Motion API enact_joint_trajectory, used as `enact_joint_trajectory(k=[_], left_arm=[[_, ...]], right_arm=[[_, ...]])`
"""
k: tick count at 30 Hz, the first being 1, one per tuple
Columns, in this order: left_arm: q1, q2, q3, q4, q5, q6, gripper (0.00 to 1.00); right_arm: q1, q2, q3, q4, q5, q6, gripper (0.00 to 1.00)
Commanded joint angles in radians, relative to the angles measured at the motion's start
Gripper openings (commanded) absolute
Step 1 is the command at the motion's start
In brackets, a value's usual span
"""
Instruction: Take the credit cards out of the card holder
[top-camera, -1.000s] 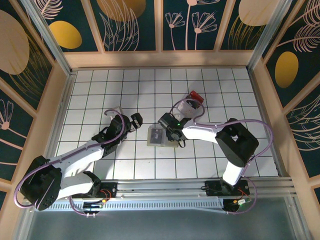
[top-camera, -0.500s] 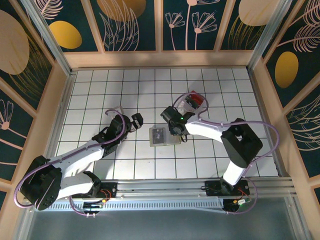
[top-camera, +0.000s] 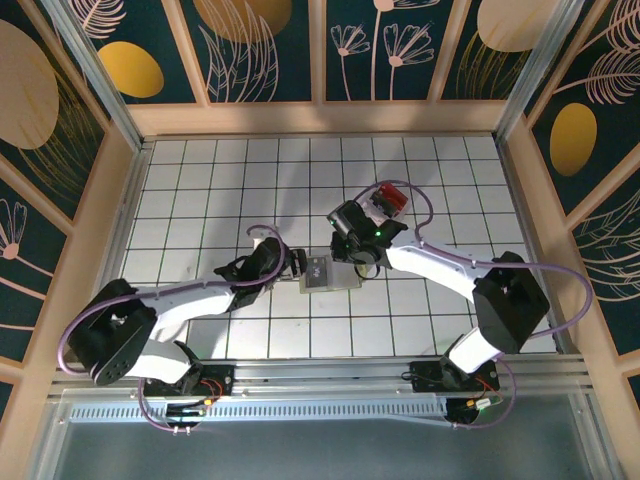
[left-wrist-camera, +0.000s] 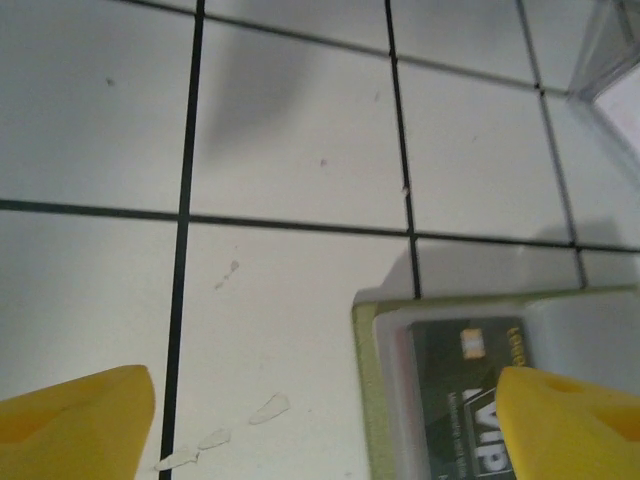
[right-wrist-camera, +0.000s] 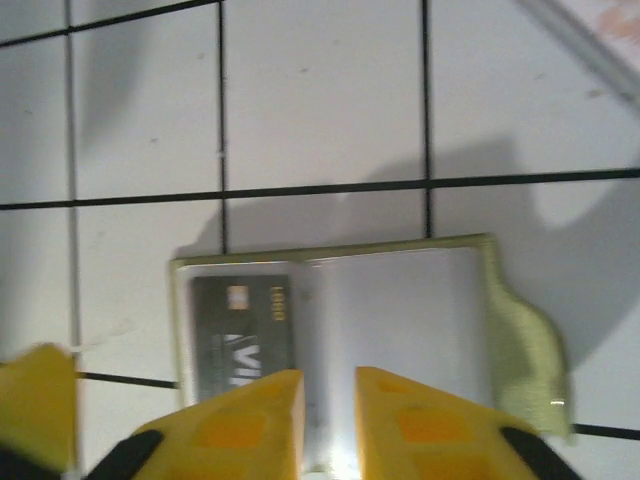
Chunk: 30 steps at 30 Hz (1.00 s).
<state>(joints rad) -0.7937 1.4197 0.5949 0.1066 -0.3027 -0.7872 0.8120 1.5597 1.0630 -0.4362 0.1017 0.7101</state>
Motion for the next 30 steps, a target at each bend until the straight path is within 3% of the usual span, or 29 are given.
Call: enact_joint_trajectory(k=[1,10,20,30], left_arm=[[-0.014,0.047,0.027,-0.019,0.032,0.013,0.84],[-0.054,0.157,0.067,-0.054,0.029,0.034,0.82],[-0.056,0.182,0.065,-0.116,0.004,0.015,0.81],[-0.055,0.161,0.074,-0.138,-0.006,0.011,0.82]], right_arm=[[-0.017,0.038,-0.027,0.098,-0.142,0.041,0.16],[-0.042,0.113,-0.072,0.179,-0.22,0.048,0.13],[-0.045,0.131,-0.125,0.228,-0.257,0.052,0.2],[-0.045,0.14,-0.148,0.283,-0.31,0.043,0.21]])
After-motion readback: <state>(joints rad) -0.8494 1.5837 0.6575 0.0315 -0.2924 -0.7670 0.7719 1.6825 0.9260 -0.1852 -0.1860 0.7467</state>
